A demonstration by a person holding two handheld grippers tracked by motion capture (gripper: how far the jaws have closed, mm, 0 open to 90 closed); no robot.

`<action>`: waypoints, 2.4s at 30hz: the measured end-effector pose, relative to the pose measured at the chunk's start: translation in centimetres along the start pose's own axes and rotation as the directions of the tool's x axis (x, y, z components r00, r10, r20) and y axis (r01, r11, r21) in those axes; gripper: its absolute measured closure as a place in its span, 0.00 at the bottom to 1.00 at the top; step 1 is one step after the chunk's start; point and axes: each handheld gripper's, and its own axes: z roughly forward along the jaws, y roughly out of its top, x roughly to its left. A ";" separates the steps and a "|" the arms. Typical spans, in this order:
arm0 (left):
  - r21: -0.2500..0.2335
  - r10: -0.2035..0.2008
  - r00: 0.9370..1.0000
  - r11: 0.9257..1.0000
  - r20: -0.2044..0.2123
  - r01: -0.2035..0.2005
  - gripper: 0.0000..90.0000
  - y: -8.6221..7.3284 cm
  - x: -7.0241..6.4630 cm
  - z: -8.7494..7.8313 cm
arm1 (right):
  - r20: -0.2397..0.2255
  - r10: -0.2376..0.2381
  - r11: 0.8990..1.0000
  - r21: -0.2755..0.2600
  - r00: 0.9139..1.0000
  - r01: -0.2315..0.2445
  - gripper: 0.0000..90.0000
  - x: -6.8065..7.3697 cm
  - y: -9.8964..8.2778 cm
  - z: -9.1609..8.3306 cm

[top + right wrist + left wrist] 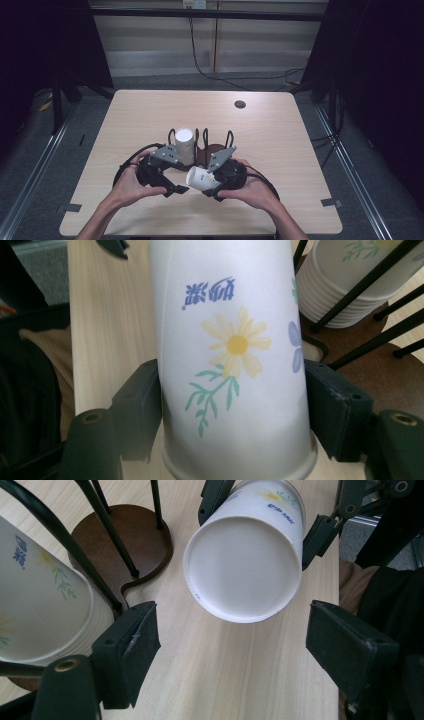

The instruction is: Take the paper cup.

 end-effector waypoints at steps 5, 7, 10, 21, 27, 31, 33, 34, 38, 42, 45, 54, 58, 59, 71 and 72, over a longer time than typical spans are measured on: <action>0.005 0.003 1.000 1.000 0.018 -0.003 0.23 0.0 -0.1 0.3 | -0.012 -0.009 1.000 0.025 1.000 0.010 0.33 0.0 0.2 0.2; 0.014 0.003 1.000 1.000 0.015 -0.004 0.22 0.1 -0.2 0.4 | -0.019 -0.012 0.999 0.030 1.000 0.013 0.33 0.0 0.1 0.4; 0.030 0.008 1.000 1.000 0.023 -0.008 0.23 0.1 -0.3 0.8 | -0.016 -0.032 0.997 0.067 0.999 0.033 0.33 0.1 0.2 0.7; 0.068 0.026 0.998 0.997 0.057 -0.030 0.27 0.3 -0.6 2.0 | -0.011 -0.069 0.988 0.138 0.998 0.070 0.33 0.8 0.5 1.1; 0.087 0.035 0.997 0.995 0.074 -0.041 0.28 0.3 -0.6 2.5 | -0.014 -0.093 0.984 0.148 0.996 0.094 0.33 1.2 0.8 1.2; 0.095 0.025 0.996 0.995 0.081 -0.033 0.28 0.3 -0.7 3.0 | -0.018 -0.099 0.983 0.154 0.995 0.100 0.33 1.4 1.0 1.3; 0.095 0.022 0.997 0.995 0.078 -0.029 0.28 0.3 -0.8 3.1 | -0.023 -0.100 0.983 0.155 0.995 0.102 0.33 1.5 1.0 1.4; 0.098 0.019 0.996 0.995 0.083 -0.027 0.28 0.4 -0.7 3.2 | -0.021 -0.101 0.982 0.158 0.995 0.103 0.33 1.5 1.0 1.5; 0.102 0.022 0.996 0.994 0.092 -0.032 0.30 0.3 -0.7 3.4 | -0.022 -0.102 0.982 0.155 0.995 0.105 0.33 1.6 1.0 1.6; 0.101 0.019 0.994 0.994 0.107 -0.029 0.31 0.3 -0.8 3.4 | -0.033 -0.105 0.983 0.151 0.994 0.109 0.33 1.6 1.0 1.9; 0.096 0.023 0.994 0.995 0.109 -0.034 0.35 0.3 -0.8 3.5 | -0.039 -0.103 0.983 0.149 0.994 0.108 0.33 1.8 1.1 2.0; 0.089 0.017 0.992 0.996 0.124 -0.029 0.38 0.2 -0.8 3.6 | -0.040 -0.112 0.984 0.138 0.993 0.116 0.33 1.9 1.1 2.1; 0.088 0.012 0.992 0.996 0.123 -0.023 0.38 0.2 -0.8 3.6 | -0.044 -0.112 0.984 0.132 0.993 0.117 0.34 1.9 1.1 2.0; 0.087 0.011 0.992 0.996 0.126 -0.022 0.38 0.2 -0.7 3.6 | -0.045 -0.111 0.985 0.131 0.993 0.116 0.34 1.9 1.1 2.0; 0.071 0.019 0.991 0.997 0.132 -0.028 0.41 0.2 -0.9 3.2 | -0.060 -0.111 0.987 0.111 0.992 0.117 0.31 1.7 0.9 1.7; 0.071 0.023 0.991 0.997 0.134 -0.032 0.41 0.2 -0.9 3.2 | -0.063 -0.114 0.988 0.102 0.991 0.120 0.31 1.7 0.9 1.7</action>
